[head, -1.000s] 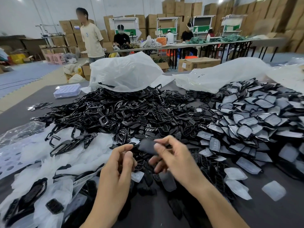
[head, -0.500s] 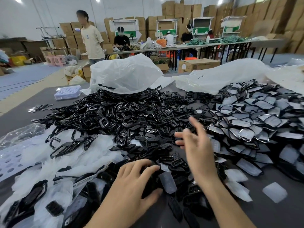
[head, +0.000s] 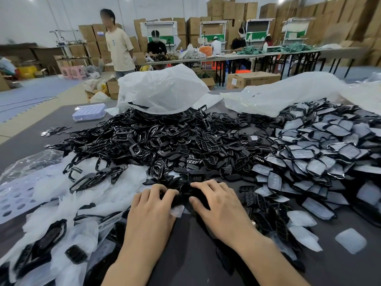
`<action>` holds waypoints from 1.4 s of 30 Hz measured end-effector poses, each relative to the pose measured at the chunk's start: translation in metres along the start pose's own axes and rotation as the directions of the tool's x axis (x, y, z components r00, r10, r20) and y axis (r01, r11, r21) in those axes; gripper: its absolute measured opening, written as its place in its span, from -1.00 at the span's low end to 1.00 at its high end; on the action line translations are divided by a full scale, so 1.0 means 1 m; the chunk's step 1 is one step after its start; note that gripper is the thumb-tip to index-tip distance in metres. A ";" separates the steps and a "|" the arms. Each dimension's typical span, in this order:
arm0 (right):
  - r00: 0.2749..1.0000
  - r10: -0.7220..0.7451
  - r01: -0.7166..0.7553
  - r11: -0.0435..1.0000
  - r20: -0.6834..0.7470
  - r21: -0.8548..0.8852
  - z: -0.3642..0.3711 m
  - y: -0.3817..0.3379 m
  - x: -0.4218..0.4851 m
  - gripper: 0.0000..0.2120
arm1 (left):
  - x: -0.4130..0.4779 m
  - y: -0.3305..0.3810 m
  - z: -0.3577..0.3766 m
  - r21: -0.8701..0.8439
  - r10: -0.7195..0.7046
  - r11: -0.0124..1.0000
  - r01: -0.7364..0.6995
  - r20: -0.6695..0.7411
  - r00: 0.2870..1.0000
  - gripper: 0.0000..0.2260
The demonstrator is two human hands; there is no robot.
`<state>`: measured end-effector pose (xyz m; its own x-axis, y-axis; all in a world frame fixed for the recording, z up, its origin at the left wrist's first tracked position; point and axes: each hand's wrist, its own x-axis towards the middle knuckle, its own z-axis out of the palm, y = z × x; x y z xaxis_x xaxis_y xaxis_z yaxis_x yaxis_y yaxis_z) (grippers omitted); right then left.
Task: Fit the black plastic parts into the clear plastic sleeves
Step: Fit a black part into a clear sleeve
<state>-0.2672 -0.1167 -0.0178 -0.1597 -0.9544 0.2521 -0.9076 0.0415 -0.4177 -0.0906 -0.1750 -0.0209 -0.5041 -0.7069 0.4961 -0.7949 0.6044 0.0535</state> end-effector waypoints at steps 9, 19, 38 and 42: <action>0.995 0.082 -0.057 0.935 -0.056 0.351 -0.008 -0.042 0.064 -0.68 | 0.004 -0.008 -0.011 -0.311 -0.240 0.924 0.224 -0.014 0.971 -0.68; 0.961 0.201 -0.217 0.974 0.187 0.064 0.021 -0.066 0.110 -0.67 | 0.000 -0.014 -0.021 -0.491 -0.363 0.817 0.302 -0.030 0.931 -0.83; 0.974 0.212 -0.121 0.797 -0.086 0.591 -0.020 -0.002 0.007 -0.76 | -0.001 -0.003 -0.027 -0.748 -0.216 0.627 0.216 0.099 0.971 -0.53; 0.964 0.223 -0.084 0.776 -0.147 0.625 -0.018 0.000 0.007 -0.78 | 0.000 -0.003 -0.027 -0.780 -0.231 0.585 0.221 0.101 0.968 -0.54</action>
<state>-0.2747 -0.1178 -0.0005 -0.4136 -0.8669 0.2783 -0.4485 -0.0720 -0.8909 -0.0789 -0.1674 0.0024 -0.3382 -0.8608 0.3803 -0.3129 0.4840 0.8172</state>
